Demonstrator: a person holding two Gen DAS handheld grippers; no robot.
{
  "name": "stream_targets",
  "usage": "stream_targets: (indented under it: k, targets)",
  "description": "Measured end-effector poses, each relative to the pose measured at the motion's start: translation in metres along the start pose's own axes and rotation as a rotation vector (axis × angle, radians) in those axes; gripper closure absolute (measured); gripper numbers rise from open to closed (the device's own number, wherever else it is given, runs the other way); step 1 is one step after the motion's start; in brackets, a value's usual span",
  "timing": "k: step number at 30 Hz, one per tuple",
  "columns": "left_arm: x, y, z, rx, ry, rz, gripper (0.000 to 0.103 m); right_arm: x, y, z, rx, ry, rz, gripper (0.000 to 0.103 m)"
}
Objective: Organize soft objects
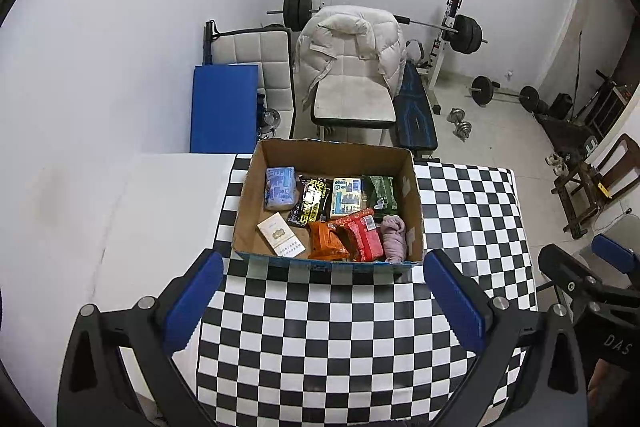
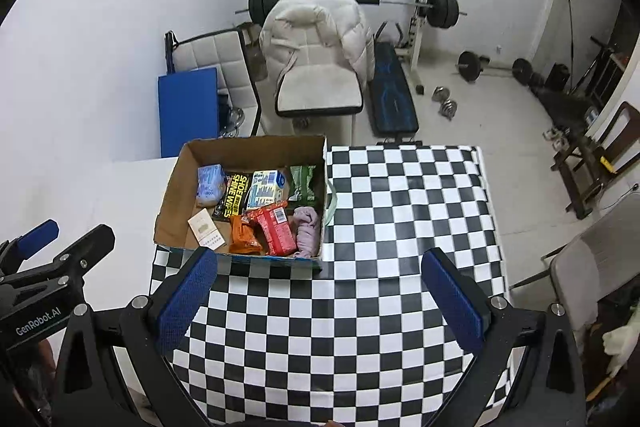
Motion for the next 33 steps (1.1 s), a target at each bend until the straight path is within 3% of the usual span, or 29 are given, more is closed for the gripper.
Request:
stream_targets:
  k: [6,33]
  targets:
    - [0.020,-0.003,0.001,0.012,0.012,-0.030,0.000,0.030,-0.006,-0.003,0.002,-0.003,-0.034,0.000]
    - [0.028,-0.012,-0.004,0.006,0.034,-0.024,0.000,0.053,-0.004,-0.013,0.021,-0.019,-0.066,0.000]
Point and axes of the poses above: each gripper's, at about its wrist camera, not at the fingertips, and x roughly against the way its jaws point, z to its left, y to its top, the point moved 8 cm from there along -x, roughly the way its jaws point, and after that the axes turned 3 degrees about -y, right-handed, at the moved point
